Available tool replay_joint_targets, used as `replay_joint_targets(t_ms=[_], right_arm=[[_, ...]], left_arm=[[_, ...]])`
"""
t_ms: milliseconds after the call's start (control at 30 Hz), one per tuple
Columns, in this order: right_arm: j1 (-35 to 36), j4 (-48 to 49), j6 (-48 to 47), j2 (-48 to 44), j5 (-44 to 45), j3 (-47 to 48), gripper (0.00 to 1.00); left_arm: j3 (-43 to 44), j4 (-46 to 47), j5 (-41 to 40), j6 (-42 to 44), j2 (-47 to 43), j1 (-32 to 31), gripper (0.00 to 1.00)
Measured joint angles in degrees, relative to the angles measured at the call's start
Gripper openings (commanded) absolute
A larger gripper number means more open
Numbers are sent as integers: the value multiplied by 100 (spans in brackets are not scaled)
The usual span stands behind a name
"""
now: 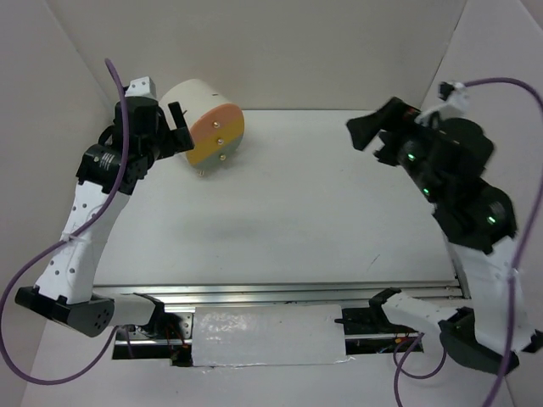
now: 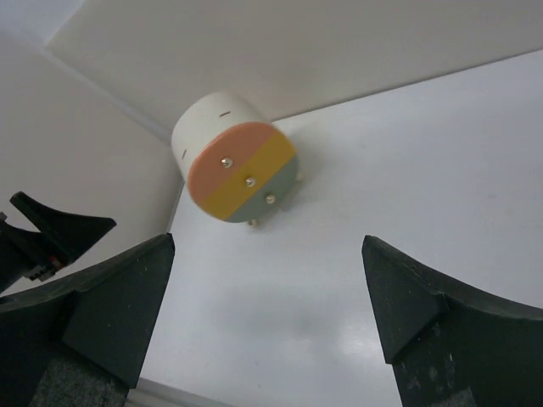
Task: Organize the makeup
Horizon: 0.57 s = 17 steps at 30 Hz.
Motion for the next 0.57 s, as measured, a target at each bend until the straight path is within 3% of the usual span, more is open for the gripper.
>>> replay_joint_targets(t_ms=[233,433,567], right_arm=[[0,-1947,-494,-1342,863,1086,100],[0,-2778,-533,-1788,997,966,100],[0,-2876,-568,-1790,1040,575,100]], left_arm=[[-629,13,-175,-28,-881,-4,100],[-1720,-107,-411,-223,-2284,-4,99],[-1812,-223,-522,-323,-2544,-2,99]])
